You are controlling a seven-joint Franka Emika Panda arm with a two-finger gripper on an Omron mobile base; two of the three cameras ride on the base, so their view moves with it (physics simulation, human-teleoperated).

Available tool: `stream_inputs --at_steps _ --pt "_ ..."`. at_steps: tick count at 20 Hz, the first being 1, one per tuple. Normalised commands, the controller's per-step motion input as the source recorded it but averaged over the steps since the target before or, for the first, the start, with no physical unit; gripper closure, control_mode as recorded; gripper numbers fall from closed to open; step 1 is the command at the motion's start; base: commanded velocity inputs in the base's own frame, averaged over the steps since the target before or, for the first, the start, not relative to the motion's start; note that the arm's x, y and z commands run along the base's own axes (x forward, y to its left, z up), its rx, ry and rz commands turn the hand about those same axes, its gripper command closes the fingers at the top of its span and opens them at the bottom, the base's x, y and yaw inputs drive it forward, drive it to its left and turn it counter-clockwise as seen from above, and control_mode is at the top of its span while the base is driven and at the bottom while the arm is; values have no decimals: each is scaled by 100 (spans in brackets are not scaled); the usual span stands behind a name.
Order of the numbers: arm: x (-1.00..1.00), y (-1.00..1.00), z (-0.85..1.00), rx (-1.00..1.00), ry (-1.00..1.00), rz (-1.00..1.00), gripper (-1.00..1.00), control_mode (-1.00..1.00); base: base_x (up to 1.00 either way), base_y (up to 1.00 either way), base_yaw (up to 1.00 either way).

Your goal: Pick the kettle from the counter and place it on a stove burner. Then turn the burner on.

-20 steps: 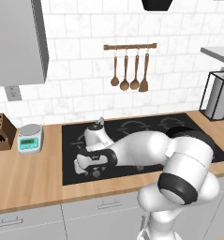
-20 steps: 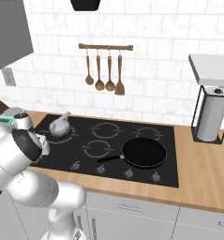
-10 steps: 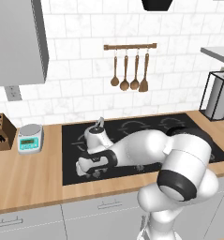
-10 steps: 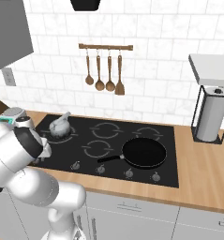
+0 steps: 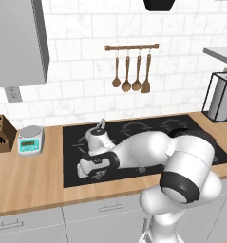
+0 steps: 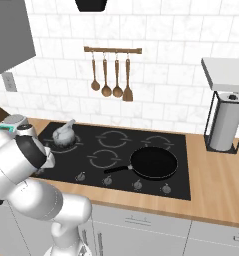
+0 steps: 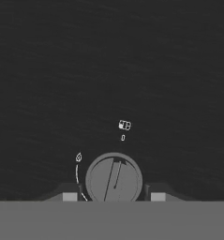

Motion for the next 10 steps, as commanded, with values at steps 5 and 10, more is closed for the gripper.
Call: stream_inputs --at_steps 5,10 --pt "-1 1 0 0 0 22 100 -100 0 0 0" --pt "-14 5 0 -2 -1 41 100 -100 0 0 0"
